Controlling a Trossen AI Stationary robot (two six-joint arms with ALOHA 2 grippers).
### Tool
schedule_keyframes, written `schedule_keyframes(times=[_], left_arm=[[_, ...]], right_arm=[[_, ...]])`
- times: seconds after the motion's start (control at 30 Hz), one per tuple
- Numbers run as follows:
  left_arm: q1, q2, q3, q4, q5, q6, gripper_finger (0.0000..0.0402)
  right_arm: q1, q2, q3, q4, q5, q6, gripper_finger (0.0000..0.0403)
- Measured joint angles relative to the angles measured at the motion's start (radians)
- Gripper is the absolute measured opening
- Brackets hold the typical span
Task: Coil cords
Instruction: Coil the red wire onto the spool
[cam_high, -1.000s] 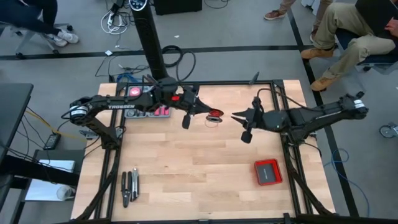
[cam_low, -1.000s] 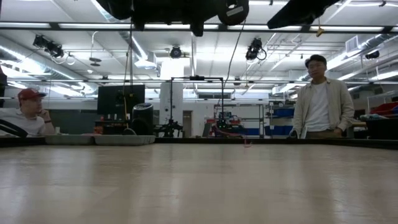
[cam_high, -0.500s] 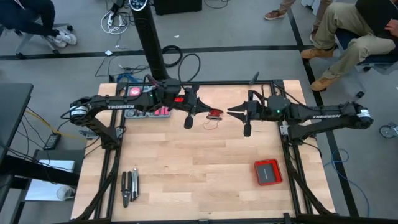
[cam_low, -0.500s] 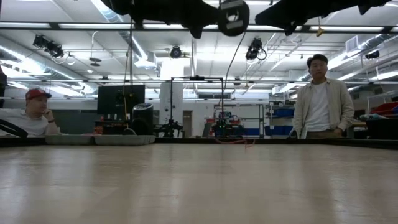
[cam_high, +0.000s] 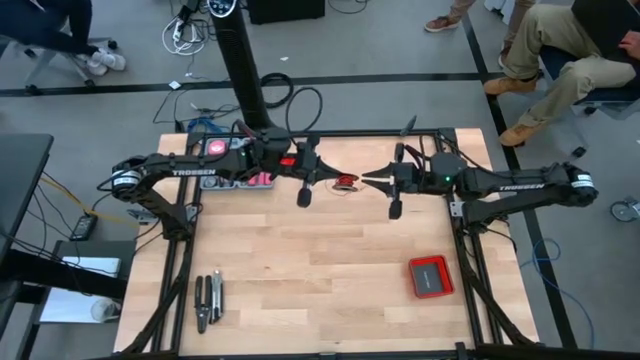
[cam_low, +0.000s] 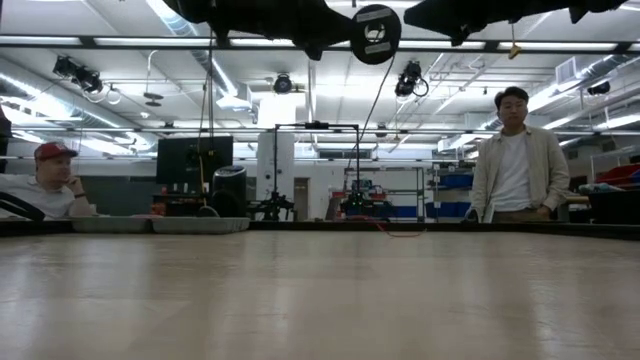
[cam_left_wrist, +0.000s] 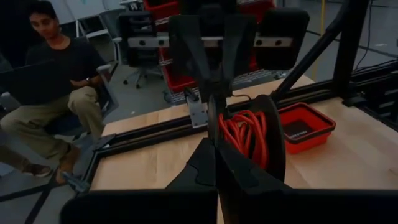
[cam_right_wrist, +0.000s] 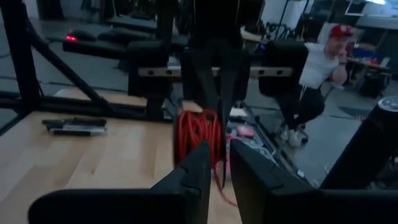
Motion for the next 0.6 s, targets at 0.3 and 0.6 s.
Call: schedule_keyframes(times=[0.3, 0.6], left_arm=[[-0.028, 0.0, 0.0, 0.053, 0.002, -0.012, 0.0], [-0.041, 0.0, 0.051, 0.039, -0.008, -0.033, 0.0]], right_arm=[[0.0, 0.062, 0.0, 0.106, -0.018, -0.05, 0.0057], [0.001, 0.065, 0.001, 0.137, -0.018, -0.078, 0.0053]])
